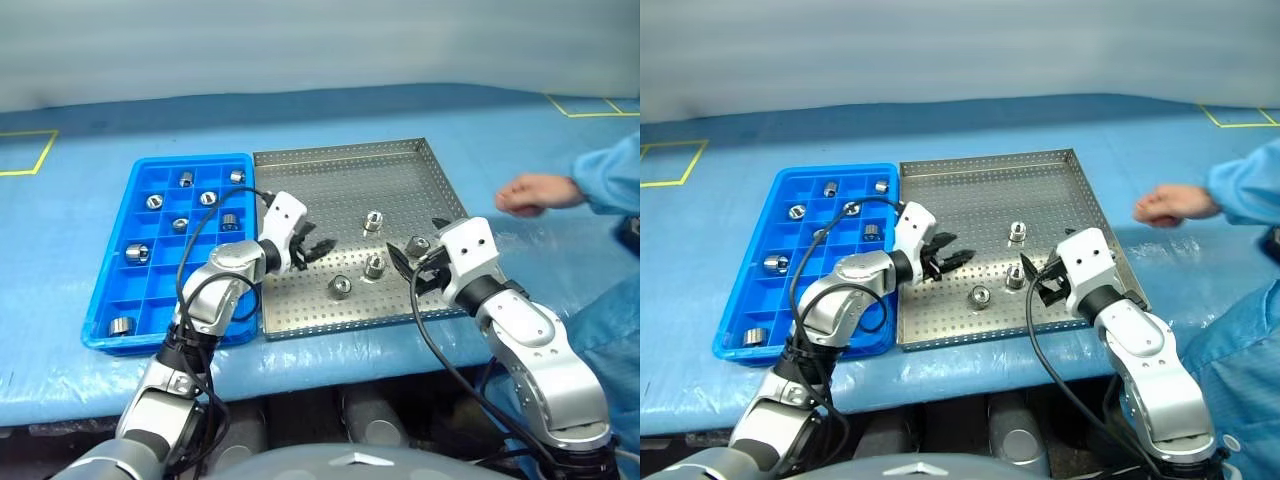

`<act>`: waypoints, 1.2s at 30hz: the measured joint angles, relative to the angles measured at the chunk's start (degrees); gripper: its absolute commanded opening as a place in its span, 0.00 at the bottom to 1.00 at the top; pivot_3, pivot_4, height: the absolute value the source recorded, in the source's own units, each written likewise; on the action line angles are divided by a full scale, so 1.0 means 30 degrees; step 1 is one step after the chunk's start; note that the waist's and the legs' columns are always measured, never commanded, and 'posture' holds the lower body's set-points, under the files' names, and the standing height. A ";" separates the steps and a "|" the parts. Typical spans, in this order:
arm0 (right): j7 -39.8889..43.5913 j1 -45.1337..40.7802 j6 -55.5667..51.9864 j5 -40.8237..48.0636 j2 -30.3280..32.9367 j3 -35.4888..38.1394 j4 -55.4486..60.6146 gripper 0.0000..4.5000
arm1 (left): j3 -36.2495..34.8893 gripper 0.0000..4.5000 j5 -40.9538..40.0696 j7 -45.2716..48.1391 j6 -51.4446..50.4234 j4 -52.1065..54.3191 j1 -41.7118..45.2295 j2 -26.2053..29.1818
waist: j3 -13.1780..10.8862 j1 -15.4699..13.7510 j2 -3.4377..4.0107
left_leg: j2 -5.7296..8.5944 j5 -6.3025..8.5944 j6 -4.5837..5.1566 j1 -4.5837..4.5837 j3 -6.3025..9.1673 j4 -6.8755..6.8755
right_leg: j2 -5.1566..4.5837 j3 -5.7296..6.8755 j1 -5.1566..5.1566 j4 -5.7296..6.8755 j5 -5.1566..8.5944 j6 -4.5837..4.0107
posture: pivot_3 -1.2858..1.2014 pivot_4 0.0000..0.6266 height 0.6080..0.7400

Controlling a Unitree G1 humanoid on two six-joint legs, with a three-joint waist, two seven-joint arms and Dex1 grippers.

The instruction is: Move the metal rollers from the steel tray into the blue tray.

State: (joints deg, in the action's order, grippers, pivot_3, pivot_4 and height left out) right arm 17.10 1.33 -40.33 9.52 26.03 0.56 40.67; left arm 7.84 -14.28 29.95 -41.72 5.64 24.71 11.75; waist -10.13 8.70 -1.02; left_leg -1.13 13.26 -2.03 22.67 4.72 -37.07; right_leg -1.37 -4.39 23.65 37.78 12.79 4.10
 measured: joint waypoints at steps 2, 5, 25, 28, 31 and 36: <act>0.0138 -0.0208 0.0080 -0.0015 0.0004 -0.0096 -0.0116 1.00 | -0.0532 0.66 -0.0294 0.0013 -0.0005 0.0557 -0.0269 0.0236 | 0.0000 -0.0147 0.0000 | -0.0001 0.0000 0.0000 -0.0001 0.0003 0.0008 | 0.0002 0.0003 0.0000 -0.0002 -0.0005 0.0008 | 0.48 0.24 1.00; 0.0285 -0.0651 0.0145 -0.0052 0.0013 -0.0263 -0.0611 1.00 | -0.1394 0.66 -0.0649 -0.0119 -0.0022 0.0854 -0.0751 0.0795 | 0.0000 -0.0468 0.0000 | -0.0001 0.0000 0.0000 -0.0001 0.0005 0.0006 | 0.0001 0.0005 -0.0001 -0.0002 -0.0011 0.0019 | 0.48 0.24 1.00; 0.1391 -0.0703 0.0339 -0.0058 0.0433 -0.1005 -0.1059 1.00 | -0.0766 0.66 -0.1160 -0.0206 -0.0582 0.1973 -0.1782 0.1352 | -0.0001 -0.1378 -0.0002 | 0.0001 0.0000 -0.0001 0.0007 0.0004 0.0000 | -0.0004 0.0015 -0.0004 -0.0013 0.0011 -0.0022 | 0.48 0.24 1.00; 0.1376 -0.0671 0.0335 -0.0059 0.0432 -0.1004 -0.1044 1.00 | -0.0490 0.66 -0.1284 -0.0048 -0.0590 0.1974 -0.1776 0.1352 | -0.0001 -0.1351 -0.0002 | 0.0001 0.0000 -0.0001 0.0008 0.0004 -0.0001 | -0.0005 0.0014 -0.0004 -0.0013 0.0011 -0.0022 | 0.47 0.24 1.00; 0.1314 -0.0541 0.0322 -0.0076 0.0433 -0.0964 -0.0967 1.00 | -0.0355 0.66 -0.1306 0.0028 -0.0591 0.1965 -0.1726 0.1384 | -0.0001 -0.1309 -0.0001 | 0.0001 0.0000 -0.0001 0.0007 0.0005 0.0001 | -0.0004 0.0016 -0.0003 -0.0013 0.0011 -0.0022 | 0.47 0.24 1.00; 0.1219 -0.0210 0.0302 -0.0152 0.0434 -0.0957 -0.0653 1.00 | -0.0148 0.66 -0.1298 0.0144 -0.0587 0.1935 -0.1642 0.1586 | -0.0001 -0.1245 -0.0001 | 0.0000 0.0000 -0.0001 0.0007 0.0004 0.0001 | -0.0003 0.0014 -0.0002 -0.0013 0.0017 -0.0031 | 0.46 0.24 1.00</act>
State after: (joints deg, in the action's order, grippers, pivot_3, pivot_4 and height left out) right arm 20.76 0.70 -39.42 9.07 27.33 -2.31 38.71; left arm 7.39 -18.18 30.38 -43.49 11.44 19.79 16.51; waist -10.13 4.97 -1.02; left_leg -1.13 13.26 -2.03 22.69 4.73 -37.07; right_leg -1.38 -4.35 23.65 37.74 12.84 4.01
